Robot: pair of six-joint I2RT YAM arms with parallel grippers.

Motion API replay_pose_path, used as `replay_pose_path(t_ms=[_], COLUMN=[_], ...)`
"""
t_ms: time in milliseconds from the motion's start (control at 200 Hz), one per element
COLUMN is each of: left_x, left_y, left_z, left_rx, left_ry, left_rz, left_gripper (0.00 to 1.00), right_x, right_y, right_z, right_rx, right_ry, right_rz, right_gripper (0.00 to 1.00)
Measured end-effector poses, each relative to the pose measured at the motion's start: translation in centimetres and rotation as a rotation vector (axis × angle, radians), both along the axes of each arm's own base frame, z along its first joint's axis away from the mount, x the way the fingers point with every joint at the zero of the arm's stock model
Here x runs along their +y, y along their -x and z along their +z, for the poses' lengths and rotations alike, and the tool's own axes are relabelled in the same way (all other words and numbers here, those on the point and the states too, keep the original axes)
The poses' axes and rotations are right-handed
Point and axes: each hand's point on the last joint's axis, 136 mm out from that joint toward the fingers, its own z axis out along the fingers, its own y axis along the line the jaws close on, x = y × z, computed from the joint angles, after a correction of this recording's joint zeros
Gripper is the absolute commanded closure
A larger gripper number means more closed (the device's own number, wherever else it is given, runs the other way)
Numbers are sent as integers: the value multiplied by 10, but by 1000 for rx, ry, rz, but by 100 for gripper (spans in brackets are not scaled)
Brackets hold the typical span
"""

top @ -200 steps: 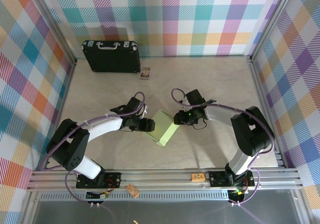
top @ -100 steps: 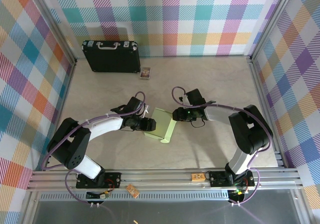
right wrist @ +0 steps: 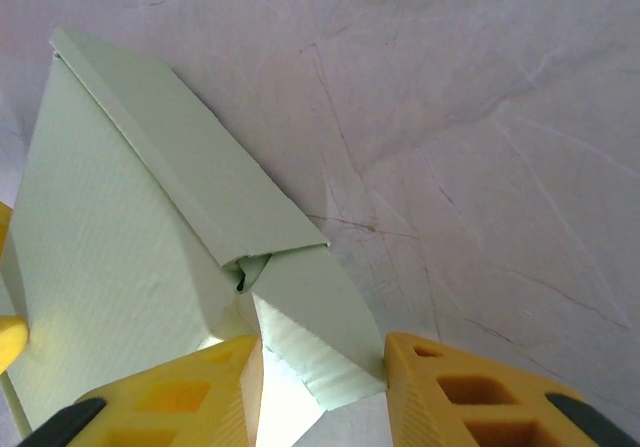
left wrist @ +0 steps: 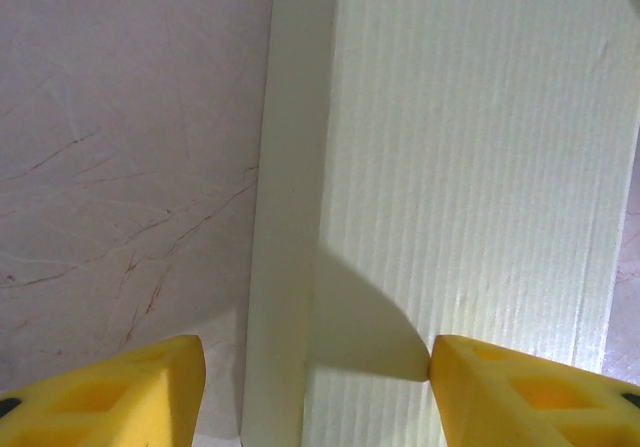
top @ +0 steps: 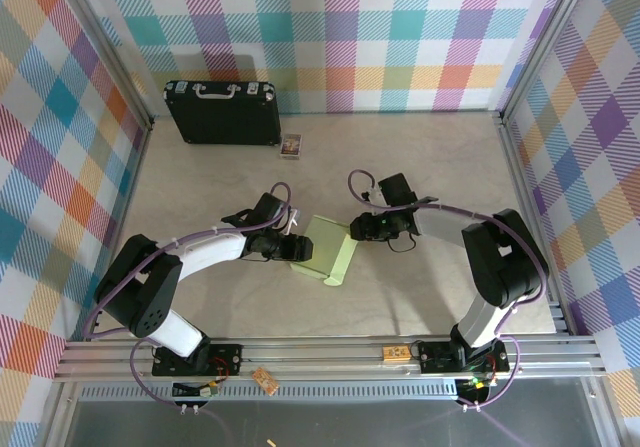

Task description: Fold the paper box

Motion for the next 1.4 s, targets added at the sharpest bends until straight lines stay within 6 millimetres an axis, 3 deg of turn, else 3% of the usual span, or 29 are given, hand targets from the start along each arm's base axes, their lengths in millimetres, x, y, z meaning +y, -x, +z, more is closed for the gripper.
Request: replay_pose_path(t_ms=[255, 490, 670, 1130, 1400], left_x=[-1, -2, -2, -4, -8], left_y=[-1, -2, -2, -4, -7], left_z=[0, 0, 0, -1, 1], left_rx=[-4, -9, -8, -16, -37], left_ry=[4, 6, 7, 17, 27], left_rz=[0, 0, -1, -8, -28], left_gripper=[38, 38, 39, 39, 42], right_x=[-4, -10, -13, -27, -14], right_y=[1, -1, -5, 3, -15], right_z=[1, 9, 23, -10, -19], right_rx=[6, -5, -45, 44, 82], right_ry=[2, -34, -58, -21, -39], right_rz=[15, 4, 7, -23, -9], right_gripper=[66, 59, 65, 76, 80])
